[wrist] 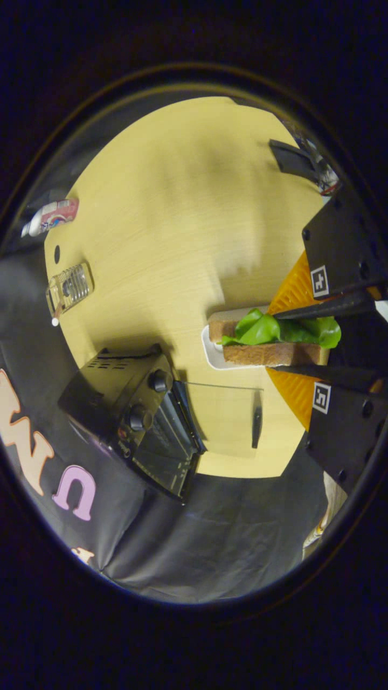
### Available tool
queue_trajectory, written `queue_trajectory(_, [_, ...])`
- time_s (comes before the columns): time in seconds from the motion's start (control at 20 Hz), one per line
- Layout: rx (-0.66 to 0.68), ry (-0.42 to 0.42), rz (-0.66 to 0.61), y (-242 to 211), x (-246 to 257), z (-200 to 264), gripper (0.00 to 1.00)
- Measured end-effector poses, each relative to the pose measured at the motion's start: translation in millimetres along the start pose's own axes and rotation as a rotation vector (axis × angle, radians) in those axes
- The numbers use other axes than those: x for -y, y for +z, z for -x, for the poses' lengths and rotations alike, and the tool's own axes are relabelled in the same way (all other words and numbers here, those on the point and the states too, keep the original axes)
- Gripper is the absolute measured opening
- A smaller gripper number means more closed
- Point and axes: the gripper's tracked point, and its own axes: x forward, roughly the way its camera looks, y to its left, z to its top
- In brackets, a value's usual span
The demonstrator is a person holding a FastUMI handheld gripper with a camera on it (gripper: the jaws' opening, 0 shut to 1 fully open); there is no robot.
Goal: Open the toaster oven, put the food inside, and close the toaster oven door.
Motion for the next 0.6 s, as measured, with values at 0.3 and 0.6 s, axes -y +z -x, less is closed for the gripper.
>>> queue_trajectory(0.3, [0.204, 0.081, -0.188, 4.2, -65.6, 34.8, 0.43])
queue_trajectory(0.6, [0.328, 0.359, -0.447, -2.4, -167.3, -2.3, 0.43])
